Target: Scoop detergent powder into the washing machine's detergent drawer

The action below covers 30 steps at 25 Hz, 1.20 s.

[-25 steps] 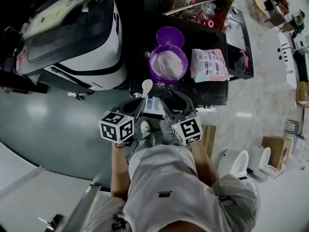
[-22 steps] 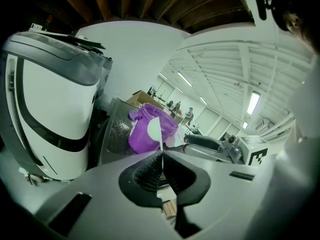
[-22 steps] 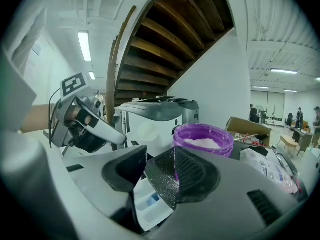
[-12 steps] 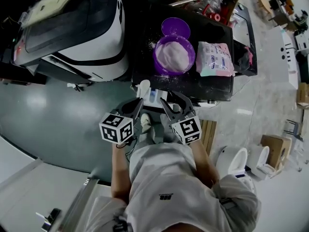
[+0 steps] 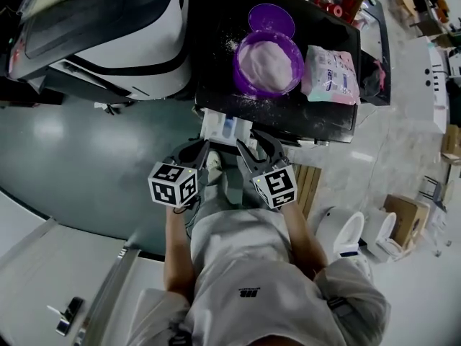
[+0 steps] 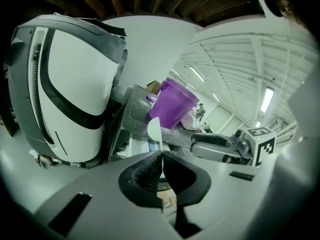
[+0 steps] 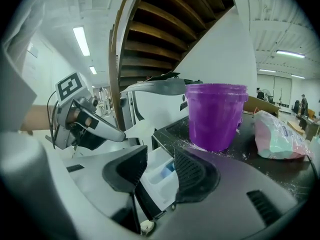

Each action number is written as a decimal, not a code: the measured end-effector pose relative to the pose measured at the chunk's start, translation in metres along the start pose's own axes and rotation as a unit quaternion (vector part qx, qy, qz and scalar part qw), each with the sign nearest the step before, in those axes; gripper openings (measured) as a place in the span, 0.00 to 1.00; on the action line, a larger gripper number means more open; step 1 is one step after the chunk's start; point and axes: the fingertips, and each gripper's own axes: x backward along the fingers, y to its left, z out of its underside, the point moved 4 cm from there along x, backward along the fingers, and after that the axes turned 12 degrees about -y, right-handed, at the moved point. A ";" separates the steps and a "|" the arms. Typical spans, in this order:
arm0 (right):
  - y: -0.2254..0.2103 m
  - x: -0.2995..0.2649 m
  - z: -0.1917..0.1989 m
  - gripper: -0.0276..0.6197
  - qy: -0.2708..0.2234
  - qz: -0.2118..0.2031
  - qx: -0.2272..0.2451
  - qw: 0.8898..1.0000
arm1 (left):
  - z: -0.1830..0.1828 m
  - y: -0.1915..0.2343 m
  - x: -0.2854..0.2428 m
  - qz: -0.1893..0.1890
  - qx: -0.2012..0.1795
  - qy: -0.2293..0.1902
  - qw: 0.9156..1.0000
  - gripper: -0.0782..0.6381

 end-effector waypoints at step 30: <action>-0.002 -0.008 0.034 0.30 0.031 -0.011 -0.017 0.999 | 0.044 0.022 -0.033 -0.107 -0.229 0.147 0.956 0.13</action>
